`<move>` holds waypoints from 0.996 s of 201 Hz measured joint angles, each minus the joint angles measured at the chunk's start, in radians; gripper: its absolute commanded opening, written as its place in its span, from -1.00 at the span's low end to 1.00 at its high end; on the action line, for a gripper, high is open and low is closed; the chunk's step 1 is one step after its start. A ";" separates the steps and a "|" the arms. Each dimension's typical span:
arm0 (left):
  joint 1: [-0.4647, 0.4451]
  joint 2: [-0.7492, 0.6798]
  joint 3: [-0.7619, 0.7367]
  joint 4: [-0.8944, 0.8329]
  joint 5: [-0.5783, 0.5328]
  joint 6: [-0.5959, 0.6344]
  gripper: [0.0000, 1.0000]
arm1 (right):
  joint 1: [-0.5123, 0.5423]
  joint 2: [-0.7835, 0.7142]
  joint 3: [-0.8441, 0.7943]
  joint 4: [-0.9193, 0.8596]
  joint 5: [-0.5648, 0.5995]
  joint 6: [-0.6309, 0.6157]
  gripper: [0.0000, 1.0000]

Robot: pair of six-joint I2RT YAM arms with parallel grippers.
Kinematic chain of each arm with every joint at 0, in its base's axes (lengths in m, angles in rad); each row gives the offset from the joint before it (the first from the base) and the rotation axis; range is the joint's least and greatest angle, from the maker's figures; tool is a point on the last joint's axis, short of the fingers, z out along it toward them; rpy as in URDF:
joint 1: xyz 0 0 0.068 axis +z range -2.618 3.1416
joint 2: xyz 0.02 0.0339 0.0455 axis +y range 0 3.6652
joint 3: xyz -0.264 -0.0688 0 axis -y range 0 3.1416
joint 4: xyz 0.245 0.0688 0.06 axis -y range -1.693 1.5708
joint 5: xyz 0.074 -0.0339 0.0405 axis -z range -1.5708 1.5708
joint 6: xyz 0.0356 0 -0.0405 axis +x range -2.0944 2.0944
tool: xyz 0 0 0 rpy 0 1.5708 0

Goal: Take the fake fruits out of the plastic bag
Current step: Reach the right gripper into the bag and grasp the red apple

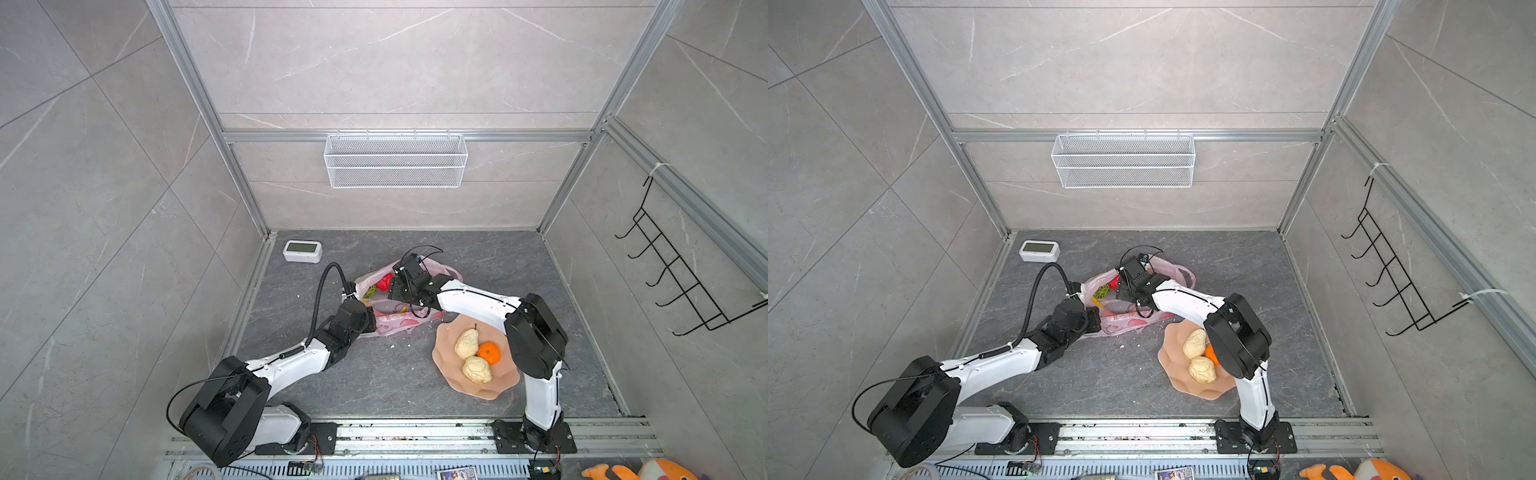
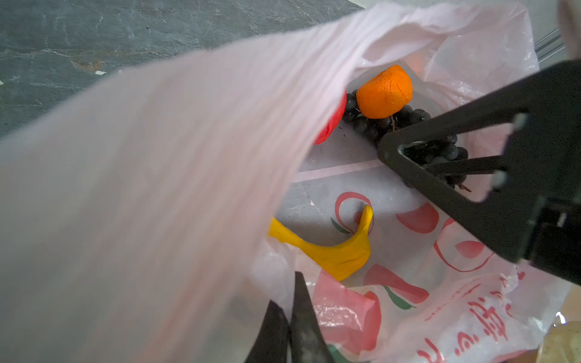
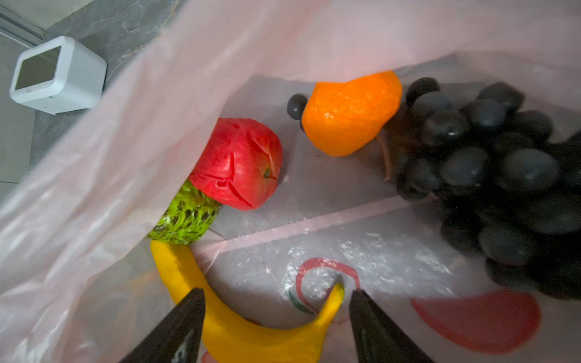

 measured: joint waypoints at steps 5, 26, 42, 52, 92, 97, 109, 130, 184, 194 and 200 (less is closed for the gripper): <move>0.000 0.000 -0.002 0.002 -0.002 0.000 -0.89 | 0.000 0.017 0.016 0.002 -0.003 0.000 0.45; 0.000 0.000 -0.003 0.002 -0.006 0.000 -0.90 | 0.000 0.071 0.074 0.003 -0.008 0.000 0.44; 0.000 0.000 -0.003 0.003 -0.009 0.000 -0.90 | 0.000 0.116 0.134 -0.006 -0.003 0.008 0.47; 0.000 0.000 -0.003 0.003 -0.009 0.000 -0.90 | 0.000 0.144 0.173 -0.016 0.004 0.019 0.48; 0.000 -0.013 -0.005 0.003 -0.009 0.000 -0.90 | 0.000 0.245 0.321 -0.062 0.033 0.040 0.50; 0.000 -0.014 -0.005 0.003 -0.009 0.000 -0.90 | 0.000 0.258 0.338 -0.069 0.036 0.042 0.50; 0.000 -0.017 -0.005 0.003 -0.009 0.000 -0.90 | 0.000 0.285 0.377 -0.086 0.042 0.045 0.54; 0.000 -0.017 -0.007 0.008 -0.009 0.000 -0.90 | 0.000 0.314 0.412 -0.099 0.047 0.045 0.61; 0.001 -0.017 -0.015 0.019 -0.009 0.000 -0.90 | 0.000 0.393 0.538 -0.161 0.072 0.045 0.70; 0.001 -0.017 -0.015 0.019 -0.009 0.000 -0.90 | 0.000 0.409 0.563 -0.182 0.077 0.045 0.70; 0.001 -0.017 -0.015 0.020 -0.009 0.000 -0.90 | 0.000 0.420 0.580 -0.194 0.080 0.045 0.70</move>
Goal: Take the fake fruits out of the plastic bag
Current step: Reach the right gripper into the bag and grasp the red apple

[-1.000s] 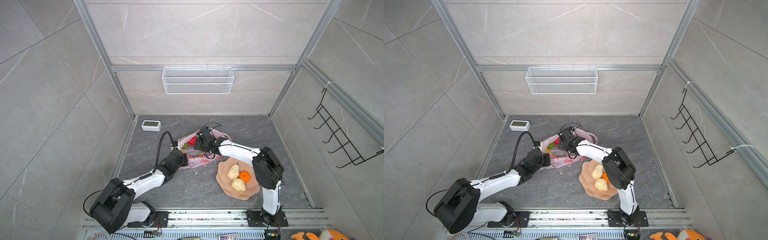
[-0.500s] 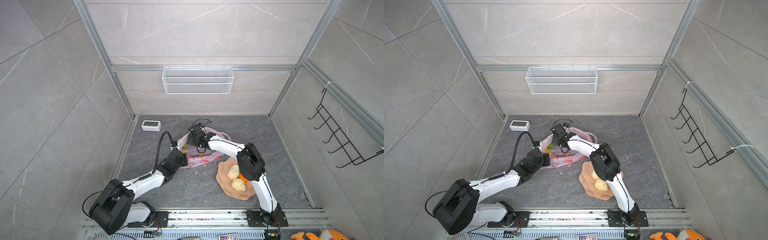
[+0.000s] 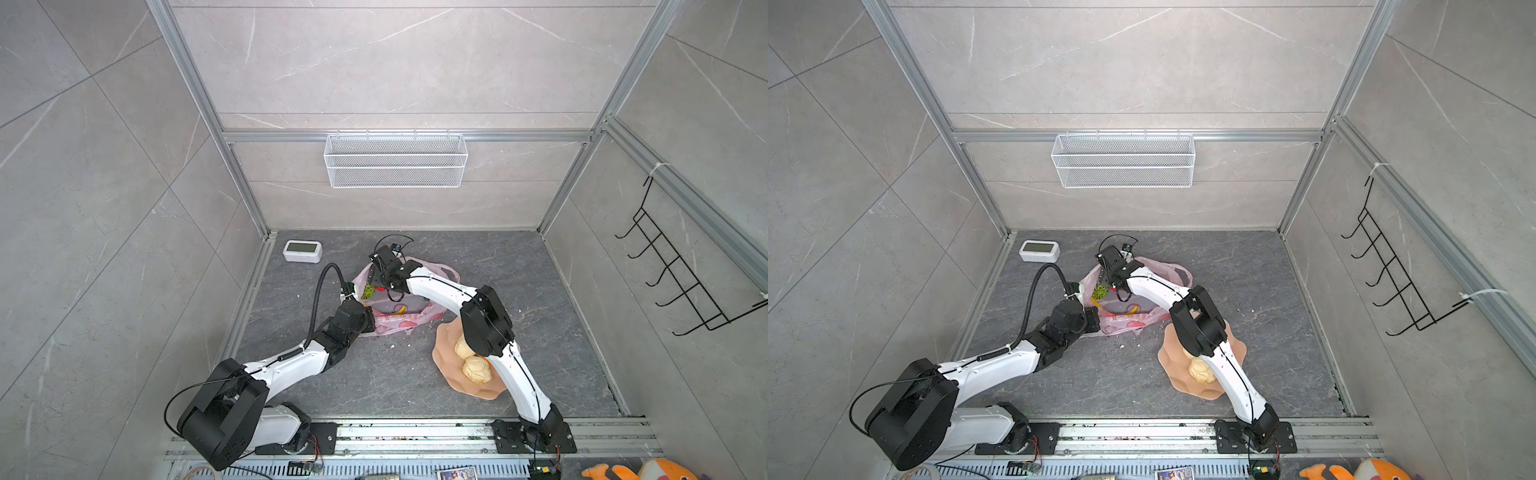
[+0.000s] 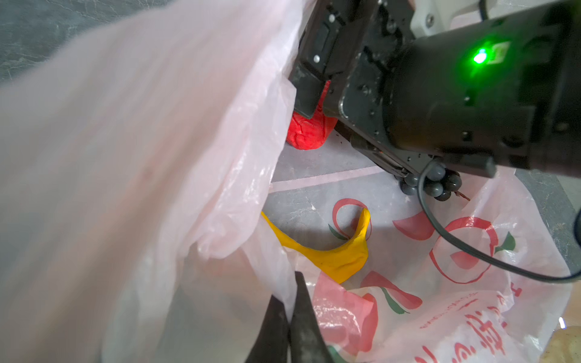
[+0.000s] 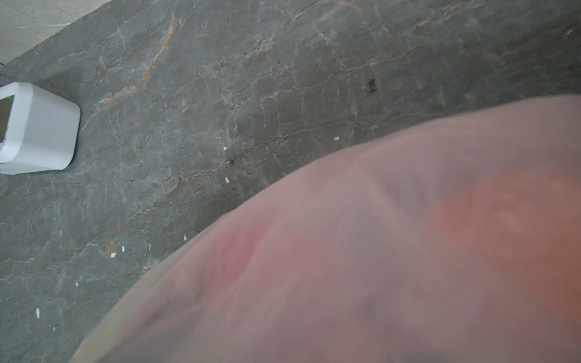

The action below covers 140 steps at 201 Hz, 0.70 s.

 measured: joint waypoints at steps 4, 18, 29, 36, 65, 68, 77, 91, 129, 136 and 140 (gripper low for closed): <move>0.000 0.000 0.000 0.001 0.000 0.000 -0.90 | 0.000 0.007 0.013 -0.010 0.003 0.000 0.70; 0.001 0.000 0.000 0.002 0.000 0.000 -0.90 | 0.000 0.034 0.056 -0.043 0.013 0.001 0.69; 0.001 0.000 0.000 0.004 0.000 0.000 -0.90 | 0.000 0.047 0.078 -0.072 0.019 0.001 0.68; 0.001 0.000 0.000 0.005 0.000 0.000 -0.90 | 0.000 0.049 0.084 -0.084 0.024 0.004 0.67; 0.001 0.000 0.000 0.005 0.000 0.000 -0.90 | 0.000 0.050 0.087 -0.116 0.045 0.007 0.57; 0.001 0.000 0.000 0.005 0.000 0.000 -0.90 | 0.000 0.050 0.086 -0.117 0.045 0.008 0.56; 0.001 0.000 0.000 0.005 0.000 0.000 -0.90 | 0.000 0.050 0.083 -0.119 0.052 0.008 0.53; 0.001 0.000 0.000 0.005 0.000 0.000 -0.90 | 0.000 0.038 0.061 -0.108 0.057 0.007 0.49; 0.001 0.000 0.000 0.005 0.000 0.000 -0.90 | 0.000 -0.027 -0.038 -0.078 0.050 0.008 0.37; 0.001 0.000 0.000 0.005 0.000 0.000 -0.90 | 0.000 -0.043 -0.062 -0.066 0.046 0.008 0.34; 0.001 0.000 0.000 0.005 0.000 0.000 -0.90 | 0.000 -0.054 -0.077 -0.058 0.042 0.007 0.32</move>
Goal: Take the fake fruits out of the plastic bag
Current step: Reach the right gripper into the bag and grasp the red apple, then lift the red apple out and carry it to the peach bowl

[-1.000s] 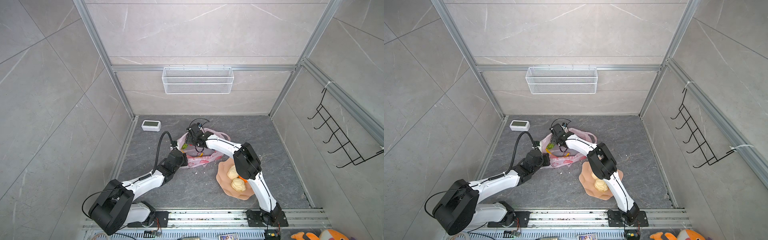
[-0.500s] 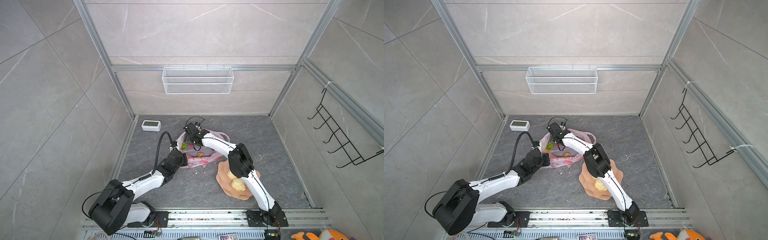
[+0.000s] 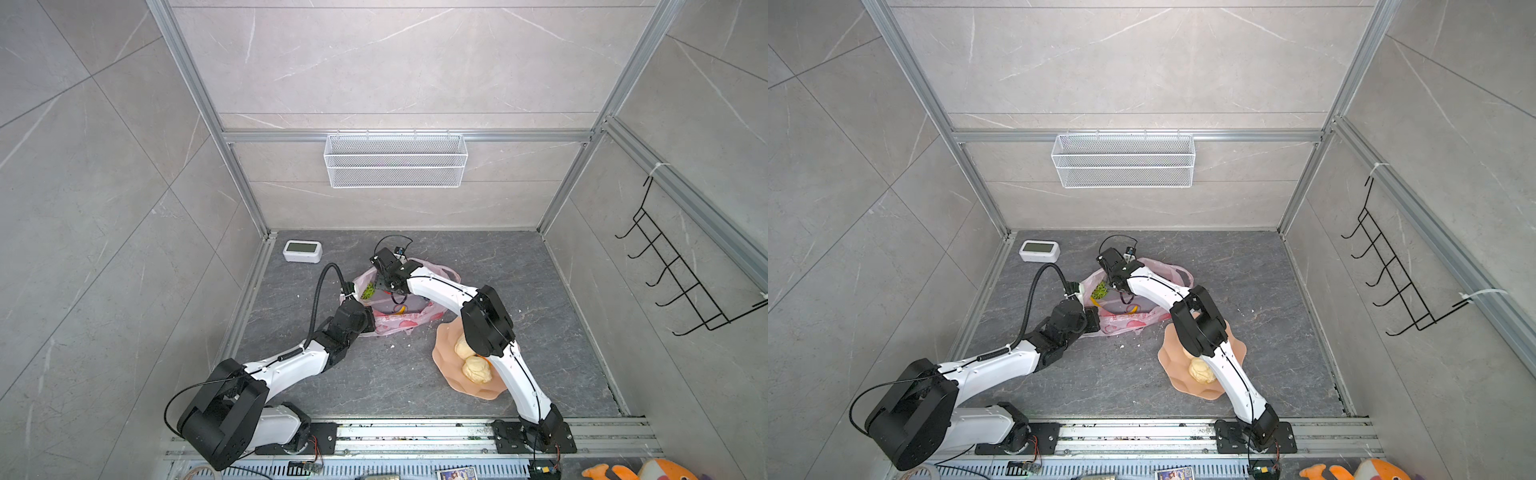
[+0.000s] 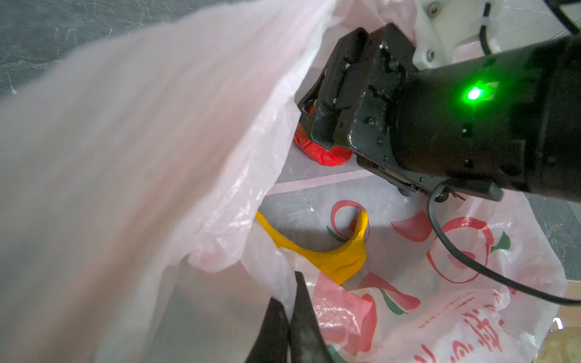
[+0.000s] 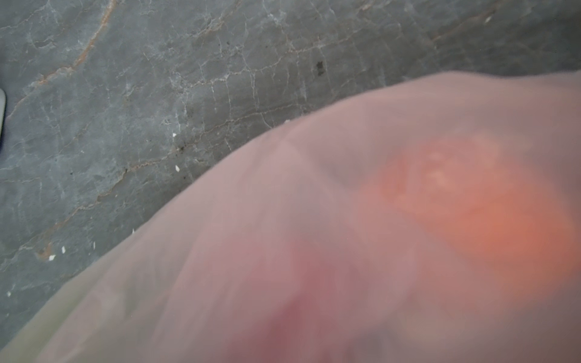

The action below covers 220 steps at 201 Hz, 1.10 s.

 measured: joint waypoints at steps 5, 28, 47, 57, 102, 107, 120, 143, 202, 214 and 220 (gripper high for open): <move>0.000 0.000 0.000 0.000 0.000 0.000 -0.90 | 0.000 -0.013 -0.019 0.010 -0.006 0.000 0.30; 0.000 0.001 0.000 0.000 0.000 0.000 -0.90 | 0.001 -0.085 -0.114 0.068 -0.035 0.000 0.23; 0.000 0.002 0.000 0.000 0.000 0.000 -0.90 | 0.001 -0.160 -0.201 0.124 -0.067 0.001 0.20; 0.000 0.004 0.000 0.000 0.000 0.000 -0.90 | 0.001 -0.204 -0.252 0.159 -0.089 0.004 0.20; 0.000 0.015 0.000 0.000 0.001 0.000 -0.90 | 0.000 -0.412 -0.494 0.309 -0.177 0.043 0.19; 0.000 0.015 0.000 0.000 0.001 0.000 -0.90 | 0.000 -0.438 -0.526 0.325 -0.188 0.048 0.19; 0.000 0.015 0.000 0.000 0.001 0.000 -0.90 | -0.004 -0.505 -0.612 0.368 -0.216 0.062 0.18; 0.000 0.014 0.000 0.000 0.001 0.000 -0.90 | -0.023 -0.636 -0.772 0.441 -0.259 0.097 0.17; 0.000 0.014 0.000 0.000 0.001 0.000 -0.89 | -0.131 -1.001 -1.171 0.589 -0.330 0.178 0.13; 0.000 0.014 0.000 0.000 0.002 0.000 -0.90 | -0.139 -1.066 -1.232 0.593 -0.336 0.190 0.12; 0.000 0.014 0.000 0.000 0.002 0.000 -0.90 | -0.142 -1.097 -1.258 0.592 -0.339 0.199 0.12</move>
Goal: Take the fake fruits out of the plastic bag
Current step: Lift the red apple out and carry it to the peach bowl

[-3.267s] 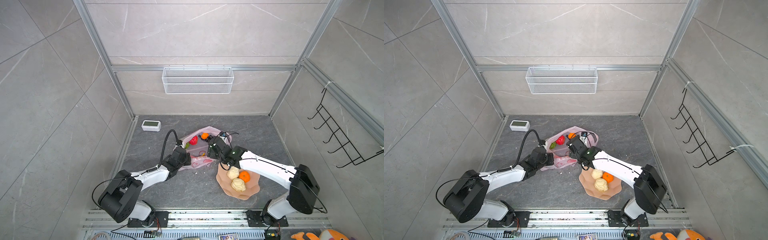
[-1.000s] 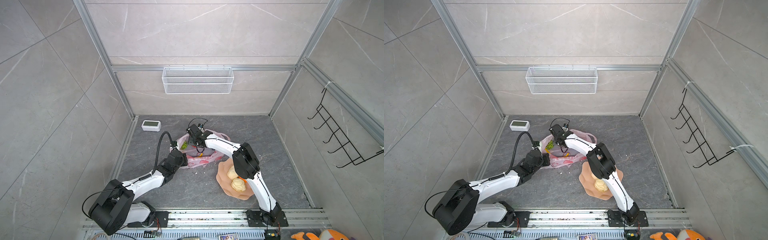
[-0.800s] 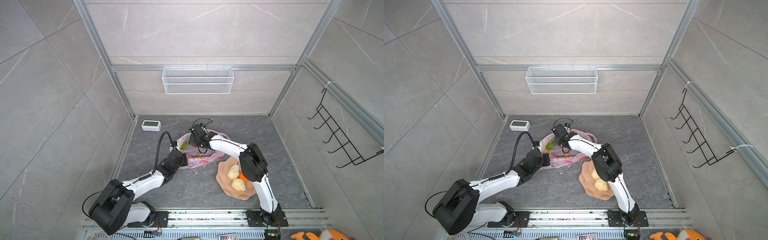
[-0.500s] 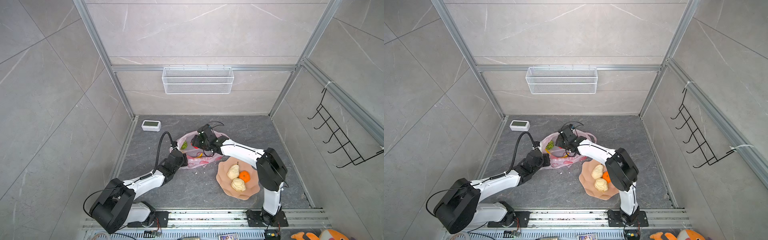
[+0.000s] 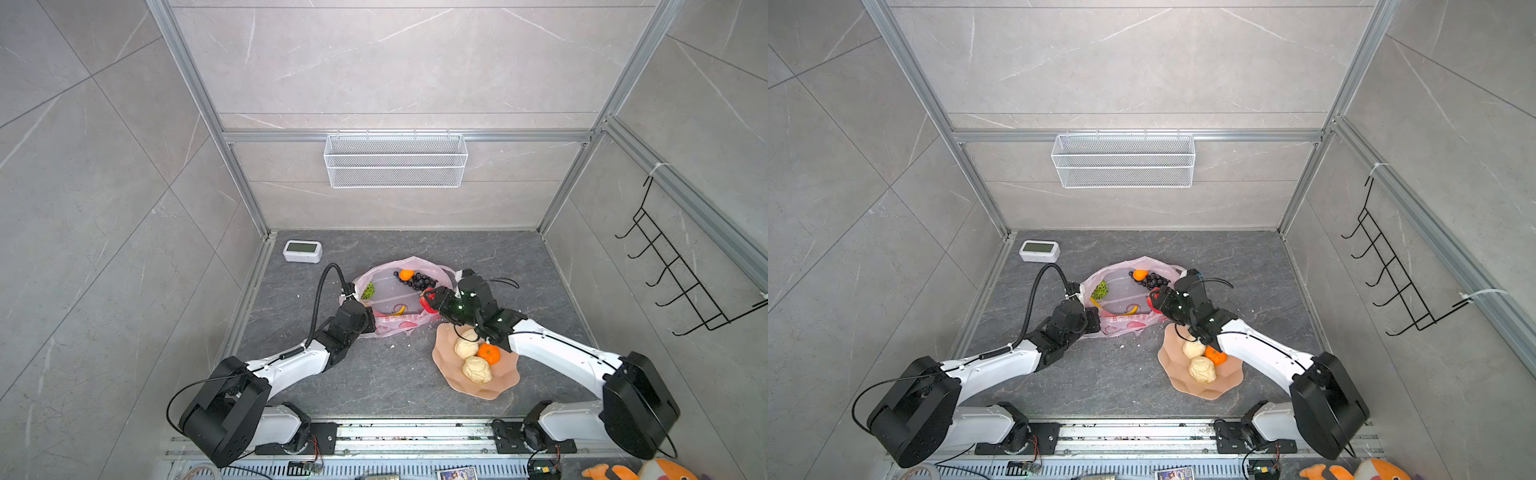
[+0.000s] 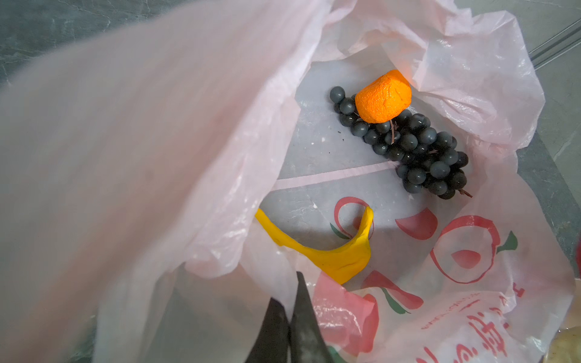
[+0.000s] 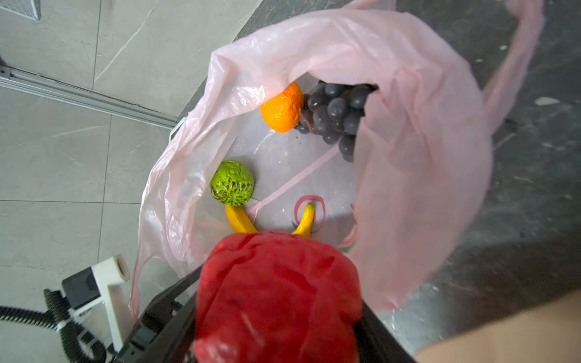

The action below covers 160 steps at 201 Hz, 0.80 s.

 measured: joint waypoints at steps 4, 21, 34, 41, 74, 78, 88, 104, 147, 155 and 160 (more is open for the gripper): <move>0.000 0.000 0.000 0.000 0.000 0.000 -0.90 | -0.002 -0.020 -0.016 -0.001 0.000 0.009 0.12; 0.000 0.000 0.000 0.000 0.001 0.000 -0.90 | -0.003 -0.105 -0.076 -0.007 -0.002 0.034 0.11; 0.000 0.000 0.000 0.000 0.001 0.000 -0.90 | -0.003 -0.170 -0.120 -0.010 -0.004 0.055 0.11; 0.000 0.000 0.000 0.000 0.002 0.000 -0.89 | -0.003 -0.200 -0.142 -0.010 -0.004 0.067 0.10; 0.000 0.000 0.000 0.000 0.002 0.000 -0.90 | -0.002 -0.291 -0.224 -0.021 -0.004 0.119 0.09; 0.000 0.000 0.000 0.000 0.002 0.000 -0.90 | -0.001 -0.298 -0.234 -0.018 -0.004 0.125 0.08; 0.000 0.000 0.000 0.000 0.002 0.000 -0.89 | 0.006 -0.325 -0.264 -0.020 -0.004 0.142 0.08; 0.000 0.000 0.000 0.000 0.002 0.000 -0.90 | 0.027 -0.367 -0.307 -0.031 -0.002 0.163 0.08; 0.000 0.000 0.000 0.000 0.002 0.000 -0.89 | 0.076 -0.513 -0.332 -0.140 0.037 0.190 0.07; 0.000 0.001 0.000 0.000 0.002 0.000 -0.89 | 0.076 -0.557 -0.332 -0.175 0.051 0.196 0.07; 0.000 0.002 0.000 0.000 0.002 0.000 -0.90 | 0.076 -0.584 -0.333 -0.200 0.061 0.196 0.07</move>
